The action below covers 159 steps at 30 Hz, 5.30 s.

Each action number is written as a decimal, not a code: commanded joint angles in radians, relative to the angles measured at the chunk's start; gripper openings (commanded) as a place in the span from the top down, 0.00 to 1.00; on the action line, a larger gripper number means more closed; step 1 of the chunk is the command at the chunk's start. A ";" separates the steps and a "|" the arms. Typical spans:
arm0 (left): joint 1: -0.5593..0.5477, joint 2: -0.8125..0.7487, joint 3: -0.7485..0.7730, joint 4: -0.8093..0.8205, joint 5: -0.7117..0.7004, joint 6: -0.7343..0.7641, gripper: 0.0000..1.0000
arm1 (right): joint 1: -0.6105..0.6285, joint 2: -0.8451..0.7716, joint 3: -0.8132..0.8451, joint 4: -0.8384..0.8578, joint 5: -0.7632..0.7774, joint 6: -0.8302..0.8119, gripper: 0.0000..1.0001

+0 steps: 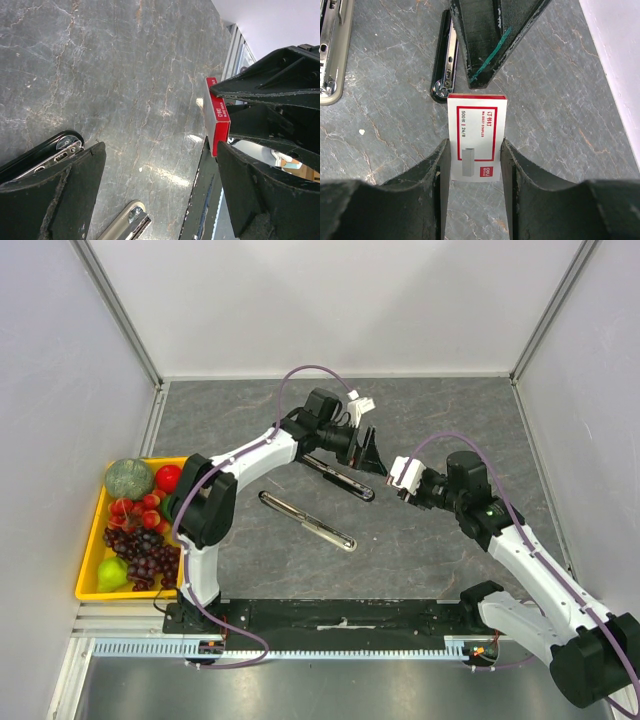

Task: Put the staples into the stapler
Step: Place the staple box at the center of the board.

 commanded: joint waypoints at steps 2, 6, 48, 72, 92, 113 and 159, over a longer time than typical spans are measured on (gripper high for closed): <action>0.009 0.004 0.040 0.020 0.006 -0.016 0.04 | -0.001 -0.019 0.000 0.036 -0.018 -0.004 0.62; 0.008 0.015 0.041 0.023 0.020 -0.027 0.04 | 0.000 -0.016 0.002 0.036 -0.024 -0.004 0.62; -0.029 0.017 0.038 0.043 0.086 -0.035 0.06 | 0.002 -0.009 -0.006 0.042 -0.007 -0.015 0.62; -0.055 0.057 0.021 0.023 0.058 -0.010 0.12 | 0.000 -0.010 0.010 0.048 -0.010 0.000 0.62; -0.087 0.132 0.044 0.104 0.124 -0.090 0.28 | 0.000 0.004 0.020 0.015 0.025 -0.009 0.61; -0.171 0.305 0.101 0.228 0.168 -0.245 0.28 | -0.024 -0.004 -0.032 -0.099 0.085 -0.063 0.60; -0.257 0.417 0.089 0.377 0.230 -0.360 0.27 | -0.046 0.082 -0.046 -0.002 0.043 -0.031 0.59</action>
